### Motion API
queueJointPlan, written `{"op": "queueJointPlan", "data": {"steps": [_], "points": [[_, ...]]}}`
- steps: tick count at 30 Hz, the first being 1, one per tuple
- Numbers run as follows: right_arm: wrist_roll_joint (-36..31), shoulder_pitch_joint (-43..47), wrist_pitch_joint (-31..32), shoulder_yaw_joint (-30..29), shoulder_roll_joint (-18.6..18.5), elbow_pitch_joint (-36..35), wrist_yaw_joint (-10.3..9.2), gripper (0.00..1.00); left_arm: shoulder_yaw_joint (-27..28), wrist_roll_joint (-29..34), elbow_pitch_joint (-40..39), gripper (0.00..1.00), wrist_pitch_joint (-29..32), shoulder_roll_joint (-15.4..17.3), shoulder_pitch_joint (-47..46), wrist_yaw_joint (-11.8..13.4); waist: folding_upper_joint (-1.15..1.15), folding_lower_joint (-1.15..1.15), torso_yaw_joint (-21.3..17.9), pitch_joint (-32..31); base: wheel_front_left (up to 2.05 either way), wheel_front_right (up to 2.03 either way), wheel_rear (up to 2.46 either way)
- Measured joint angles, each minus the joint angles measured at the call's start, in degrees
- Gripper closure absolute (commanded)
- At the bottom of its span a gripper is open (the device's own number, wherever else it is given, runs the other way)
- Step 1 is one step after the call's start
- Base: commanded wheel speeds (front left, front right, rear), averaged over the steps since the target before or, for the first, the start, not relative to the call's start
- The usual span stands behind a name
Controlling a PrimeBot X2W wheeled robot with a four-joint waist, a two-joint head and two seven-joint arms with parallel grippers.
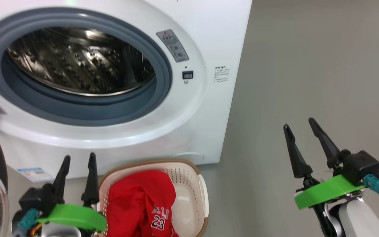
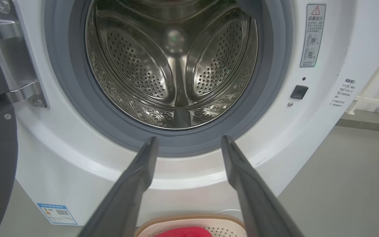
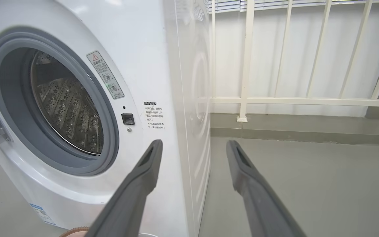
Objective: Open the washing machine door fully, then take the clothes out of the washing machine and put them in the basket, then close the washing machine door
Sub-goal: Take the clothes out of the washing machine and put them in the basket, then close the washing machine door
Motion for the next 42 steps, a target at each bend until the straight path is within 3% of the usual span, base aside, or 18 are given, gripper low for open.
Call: {"op": "queueJointPlan", "data": {"steps": [18,42], "points": [[-0.16,5.8,0.0,-1.78,0.15,-0.51,0.0,0.0,1.43,0.08,-4.81,0.0,0.0,0.02,9.06,-0.51,0.0,0.0,-2.27,-7.51,0.0,0.0,0.0],[-0.34,6.67,0.0,-2.01,0.26,-0.49,0.0,0.0,0.71,0.04,-5.81,0.0,0.0,0.03,10.37,-0.53,0.0,0.0,-2.19,-8.79,0.0,0.0,0.0]]}}
